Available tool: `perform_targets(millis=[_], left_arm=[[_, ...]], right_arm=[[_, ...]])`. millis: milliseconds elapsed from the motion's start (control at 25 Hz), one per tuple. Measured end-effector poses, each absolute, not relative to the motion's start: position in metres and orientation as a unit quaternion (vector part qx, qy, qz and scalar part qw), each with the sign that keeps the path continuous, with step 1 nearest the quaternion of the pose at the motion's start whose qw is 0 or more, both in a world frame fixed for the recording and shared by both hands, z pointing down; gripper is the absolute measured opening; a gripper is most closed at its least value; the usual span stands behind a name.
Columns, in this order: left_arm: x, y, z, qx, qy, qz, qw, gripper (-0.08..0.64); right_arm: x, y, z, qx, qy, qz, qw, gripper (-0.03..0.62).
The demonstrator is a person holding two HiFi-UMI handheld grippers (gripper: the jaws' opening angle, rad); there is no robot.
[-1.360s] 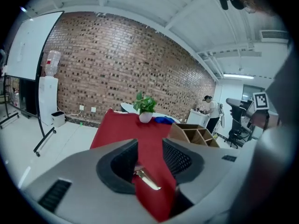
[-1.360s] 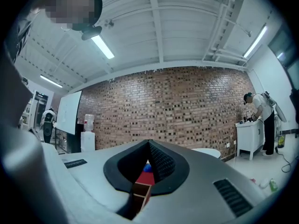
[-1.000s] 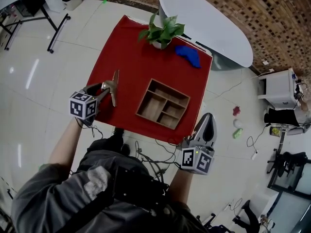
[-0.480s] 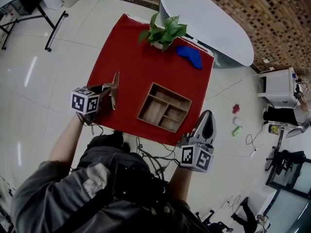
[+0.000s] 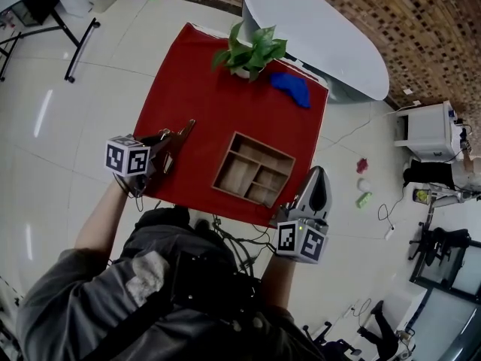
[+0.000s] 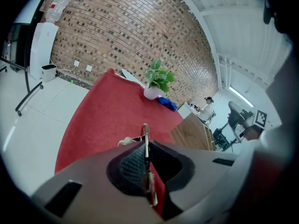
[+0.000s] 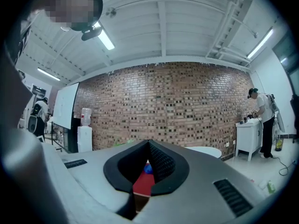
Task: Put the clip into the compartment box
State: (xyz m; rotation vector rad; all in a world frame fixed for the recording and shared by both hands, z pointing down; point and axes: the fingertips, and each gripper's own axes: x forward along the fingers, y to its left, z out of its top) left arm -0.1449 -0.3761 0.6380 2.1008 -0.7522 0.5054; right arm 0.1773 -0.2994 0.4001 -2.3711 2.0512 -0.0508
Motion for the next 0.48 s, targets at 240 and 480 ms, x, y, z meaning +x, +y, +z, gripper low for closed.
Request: perform_targets(millis=[240,480], left_arm=[[-0.139,-0.373,0.634,0.844,-0.292,0.21,0.399,0.012],[-0.13,-0.367,0.594,0.862,-0.283,0.155,0.392,0.012]], right_arm=[[0.178,-0.302,0.399,-0.753,0.658,-0.016,0.008,0.012],[0.184,-0.304,0.397,-0.742,0.67,-0.013,0.012,0.012]])
